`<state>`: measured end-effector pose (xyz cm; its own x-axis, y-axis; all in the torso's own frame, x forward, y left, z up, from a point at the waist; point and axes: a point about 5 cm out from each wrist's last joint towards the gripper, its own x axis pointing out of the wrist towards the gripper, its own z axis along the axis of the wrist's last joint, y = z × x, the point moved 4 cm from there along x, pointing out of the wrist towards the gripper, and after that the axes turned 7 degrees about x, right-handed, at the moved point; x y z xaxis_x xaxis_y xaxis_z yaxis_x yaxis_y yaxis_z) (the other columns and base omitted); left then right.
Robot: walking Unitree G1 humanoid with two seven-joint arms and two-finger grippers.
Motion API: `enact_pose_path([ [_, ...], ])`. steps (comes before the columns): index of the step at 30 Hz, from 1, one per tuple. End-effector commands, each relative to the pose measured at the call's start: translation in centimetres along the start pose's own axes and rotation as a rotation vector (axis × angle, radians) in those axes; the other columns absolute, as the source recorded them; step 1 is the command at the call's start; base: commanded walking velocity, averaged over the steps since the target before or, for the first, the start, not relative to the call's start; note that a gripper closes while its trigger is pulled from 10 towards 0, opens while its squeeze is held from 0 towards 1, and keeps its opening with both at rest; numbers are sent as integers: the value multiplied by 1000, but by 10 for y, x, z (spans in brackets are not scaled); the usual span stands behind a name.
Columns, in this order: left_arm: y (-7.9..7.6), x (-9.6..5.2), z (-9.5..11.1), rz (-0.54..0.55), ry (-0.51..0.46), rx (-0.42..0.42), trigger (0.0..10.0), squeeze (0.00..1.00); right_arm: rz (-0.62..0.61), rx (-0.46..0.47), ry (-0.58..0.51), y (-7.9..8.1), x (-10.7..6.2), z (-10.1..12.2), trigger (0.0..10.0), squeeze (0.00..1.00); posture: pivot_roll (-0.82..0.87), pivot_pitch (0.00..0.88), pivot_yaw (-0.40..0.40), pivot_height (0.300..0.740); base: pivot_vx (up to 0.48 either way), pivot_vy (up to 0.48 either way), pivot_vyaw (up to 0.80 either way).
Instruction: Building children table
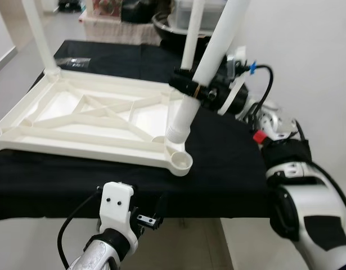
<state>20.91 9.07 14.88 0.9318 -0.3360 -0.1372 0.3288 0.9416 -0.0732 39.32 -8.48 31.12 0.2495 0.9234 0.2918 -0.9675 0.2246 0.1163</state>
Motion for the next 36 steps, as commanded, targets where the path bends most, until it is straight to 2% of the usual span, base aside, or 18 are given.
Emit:
enact_pose_path([
  [1, -3, -4, -1, -13, 15, -6, 10000, 0, 51, -9, -25, 3, -3, 7, 10000, 0, 178, 202, -138, 740, 0, 0, 0],
  [6, -6, -11, 0, -32, 27, -7, 10000, 0, 167, -20, 81, 10, -8, -9, 10000, 0, 188, 209, -130, 740, 0, 0, 0],
  [10, -8, -15, -2, -45, 39, -8, 10000, 0, 188, -44, 149, 11, -10, -23, 10000, 0, 198, 207, -118, 740, 0, 0, 0],
  [28, -10, -21, -4, -62, 64, 1, 10000, 0, 262, -94, 293, 15, -19, -52, 10000, 0, 197, 190, -114, 740, 0, 0, 0],
  [36, -10, -21, -4, -57, 63, 3, 10000, 0, 236, -122, 293, 13, -17, -52, 10000, 0, 199, 187, -117, 740, 0, 0, 0],
])
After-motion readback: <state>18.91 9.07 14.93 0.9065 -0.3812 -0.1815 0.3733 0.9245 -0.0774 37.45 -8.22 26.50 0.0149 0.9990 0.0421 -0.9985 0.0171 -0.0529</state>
